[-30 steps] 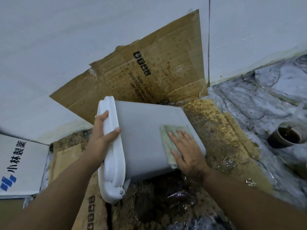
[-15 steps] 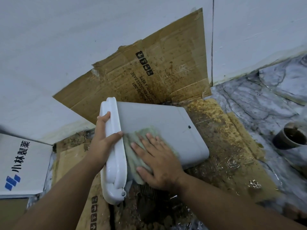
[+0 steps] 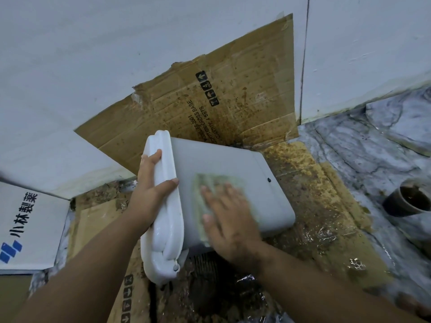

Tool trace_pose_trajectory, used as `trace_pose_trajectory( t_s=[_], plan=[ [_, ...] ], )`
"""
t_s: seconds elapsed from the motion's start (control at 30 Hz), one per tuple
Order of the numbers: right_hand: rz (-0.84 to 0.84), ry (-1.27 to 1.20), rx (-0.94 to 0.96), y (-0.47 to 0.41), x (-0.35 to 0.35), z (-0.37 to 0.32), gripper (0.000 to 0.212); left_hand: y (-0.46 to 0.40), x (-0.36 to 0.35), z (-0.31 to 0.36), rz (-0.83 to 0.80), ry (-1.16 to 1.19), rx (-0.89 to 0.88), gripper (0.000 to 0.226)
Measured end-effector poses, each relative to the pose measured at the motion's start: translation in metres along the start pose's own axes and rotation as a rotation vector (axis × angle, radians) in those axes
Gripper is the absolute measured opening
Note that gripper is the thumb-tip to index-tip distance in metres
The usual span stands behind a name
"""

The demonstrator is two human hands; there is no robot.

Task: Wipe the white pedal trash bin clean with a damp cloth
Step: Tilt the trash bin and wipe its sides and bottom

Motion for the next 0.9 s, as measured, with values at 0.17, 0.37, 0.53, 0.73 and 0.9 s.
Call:
trace_pose_trajectory(
  t_s=[0.17,0.37,0.53,0.73,0.9],
  plan=[
    [-0.197,0.008,0.079,-0.045,0.003,0.007,0.061,0.003,0.001,-0.003,-0.019,0.015,0.009,0.081],
    [-0.005,0.094,-0.469,-0.040,0.056,0.175,0.069,0.002,-0.002,0.004,-0.017,-0.024,-0.004,0.084],
    [-0.051,0.103,-0.507,-0.034,0.042,0.145,0.072,-0.004,-0.003,0.003,0.001,-0.057,-0.008,0.084],
    [-0.230,-0.031,0.107,-0.056,-0.012,-0.019,0.063,-0.006,0.002,-0.006,-0.003,-0.006,0.000,0.083],
    [-0.182,-0.043,-0.020,-0.081,0.014,0.057,0.060,-0.002,0.004,-0.010,-0.034,-0.014,0.015,0.084]
  ],
)
Point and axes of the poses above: each hand's wrist, its own y-axis away from the middle knuckle, its own x-axis out of the back of the hand, z = x × y, the point moved 7 cm from there along -y, towards the middle knuckle, and after that the axes turned 14 degrees about -y, right-handed, at the moved point
